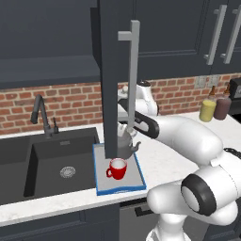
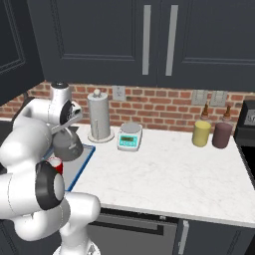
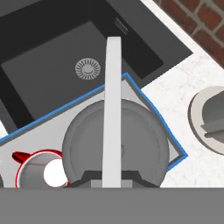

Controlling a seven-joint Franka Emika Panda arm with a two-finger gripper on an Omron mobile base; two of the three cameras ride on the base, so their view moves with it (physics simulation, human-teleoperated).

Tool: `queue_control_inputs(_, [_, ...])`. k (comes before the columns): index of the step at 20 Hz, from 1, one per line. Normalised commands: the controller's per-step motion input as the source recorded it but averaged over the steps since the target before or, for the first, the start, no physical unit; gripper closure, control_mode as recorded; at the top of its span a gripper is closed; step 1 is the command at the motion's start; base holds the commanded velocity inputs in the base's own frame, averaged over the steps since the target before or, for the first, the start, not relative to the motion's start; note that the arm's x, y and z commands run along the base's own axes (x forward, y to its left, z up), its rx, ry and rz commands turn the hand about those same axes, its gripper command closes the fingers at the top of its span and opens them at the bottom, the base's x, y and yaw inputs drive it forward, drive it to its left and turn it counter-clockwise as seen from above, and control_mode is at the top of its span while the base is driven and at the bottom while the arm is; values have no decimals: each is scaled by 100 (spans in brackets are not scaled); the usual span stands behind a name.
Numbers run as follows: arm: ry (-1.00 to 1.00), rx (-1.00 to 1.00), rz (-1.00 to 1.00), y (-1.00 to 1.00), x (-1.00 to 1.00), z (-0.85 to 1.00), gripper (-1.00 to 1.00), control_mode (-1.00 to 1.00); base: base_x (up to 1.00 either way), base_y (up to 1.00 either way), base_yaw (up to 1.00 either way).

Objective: Pick the kettle from the counter and place it on the tray. Then pick the mug from the cabinet and place it on the tray. Then close the cabinet doors.

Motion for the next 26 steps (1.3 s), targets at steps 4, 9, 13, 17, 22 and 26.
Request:
queue_control_inputs(4, [0,0,0,0,0,-10,100,-100,0,0,0])
queue_control_inputs(9, [0,0,0,0,0,-17,100,-100,0,0,0])
queue_control_inputs(13, [0,0,0,0,0,-23,100,-100,0,0,0])
queue_control_inputs(17, [0,0,0,0,0,-28,100,-100,0,0,0])
queue_control_inputs(22, [0,0,0,0,0,-30,100,-100,0,0,0])
queue_control_inputs(26, [0,0,0,0,0,-31,100,-100,0,0,0])
